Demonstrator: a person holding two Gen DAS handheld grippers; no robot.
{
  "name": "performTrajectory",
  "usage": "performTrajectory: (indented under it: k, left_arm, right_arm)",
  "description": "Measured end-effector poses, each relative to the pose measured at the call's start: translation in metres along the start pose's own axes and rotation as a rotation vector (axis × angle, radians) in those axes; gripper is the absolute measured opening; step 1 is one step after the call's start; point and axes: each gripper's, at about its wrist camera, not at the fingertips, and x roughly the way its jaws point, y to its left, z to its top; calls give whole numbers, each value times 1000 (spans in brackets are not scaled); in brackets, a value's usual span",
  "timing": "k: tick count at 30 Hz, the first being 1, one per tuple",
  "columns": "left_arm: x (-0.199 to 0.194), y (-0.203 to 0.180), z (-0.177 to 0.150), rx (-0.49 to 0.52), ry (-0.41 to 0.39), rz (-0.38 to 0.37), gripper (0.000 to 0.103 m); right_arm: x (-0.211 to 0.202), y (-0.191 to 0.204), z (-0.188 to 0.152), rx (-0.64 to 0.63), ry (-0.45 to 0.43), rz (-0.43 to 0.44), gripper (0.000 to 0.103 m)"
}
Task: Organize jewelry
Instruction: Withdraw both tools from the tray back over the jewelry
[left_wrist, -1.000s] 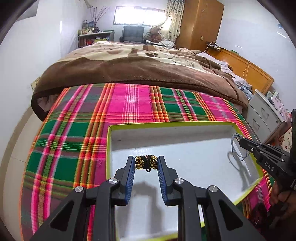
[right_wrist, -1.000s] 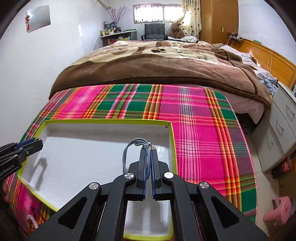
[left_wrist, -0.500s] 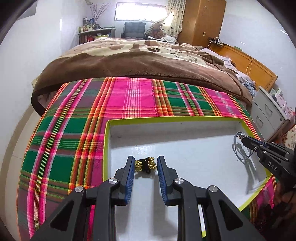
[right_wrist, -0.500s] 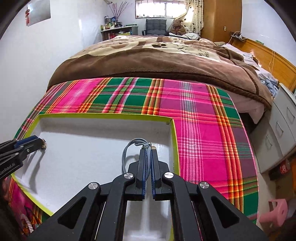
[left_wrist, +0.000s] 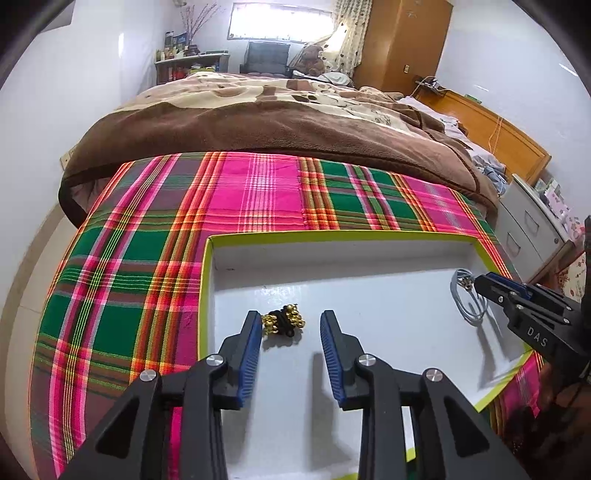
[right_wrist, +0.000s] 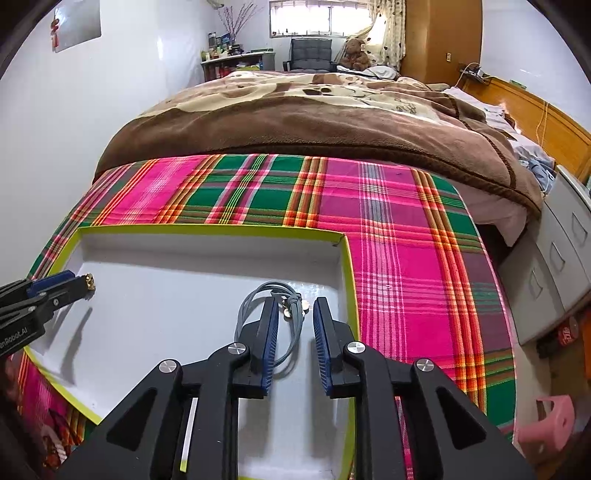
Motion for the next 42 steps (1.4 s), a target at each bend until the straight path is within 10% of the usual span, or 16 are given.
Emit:
performTrajectory:
  k: [6,42]
  left_arm:
    - [-21,-3,-4,-3,-29,-21,40]
    - [-151,4,-155,-20,-103,-58,40]
  right_arm:
    - [-15,-1,-3,14,-30,15,36]
    - [-145,20,-140,-4,-130,154,37]
